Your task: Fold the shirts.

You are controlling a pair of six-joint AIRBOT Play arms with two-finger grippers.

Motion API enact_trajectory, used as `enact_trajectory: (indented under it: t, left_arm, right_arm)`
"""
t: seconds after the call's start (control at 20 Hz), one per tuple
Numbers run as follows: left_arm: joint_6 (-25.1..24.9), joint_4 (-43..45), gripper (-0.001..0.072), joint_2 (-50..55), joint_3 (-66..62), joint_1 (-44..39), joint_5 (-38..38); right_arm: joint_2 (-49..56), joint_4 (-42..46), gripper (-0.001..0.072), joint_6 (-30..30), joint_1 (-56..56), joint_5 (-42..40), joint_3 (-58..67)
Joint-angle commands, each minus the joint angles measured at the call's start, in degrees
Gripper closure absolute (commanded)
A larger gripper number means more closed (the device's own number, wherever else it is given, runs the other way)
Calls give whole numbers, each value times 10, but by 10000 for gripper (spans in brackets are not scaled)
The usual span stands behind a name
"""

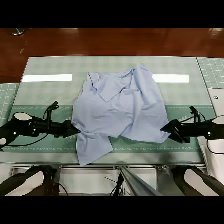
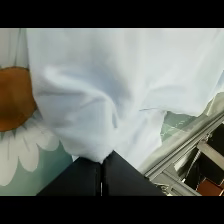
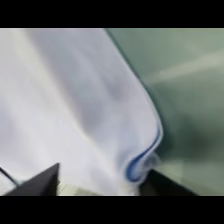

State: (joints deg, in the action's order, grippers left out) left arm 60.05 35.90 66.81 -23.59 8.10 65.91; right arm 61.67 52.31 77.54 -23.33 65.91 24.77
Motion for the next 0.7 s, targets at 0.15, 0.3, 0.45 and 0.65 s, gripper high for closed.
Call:
enact_trajectory:
  t: [0.15,0.3,0.45,0.65]
  left_arm:
    - [-6,-89,685,-1,-52,0,16]
    - [-3,-197,686,-23,-234,0,63]
    - [19,-217,687,-60,-500,0,28]
    - [189,50,687,-78,-835,1,40]
  right_arm:
    - [34,-72,689,-32,106,-16,111]
    - [30,-72,690,-2,107,43,356]
    - [28,-48,690,42,107,54,653]
    - [-17,-3,689,69,107,83,880]
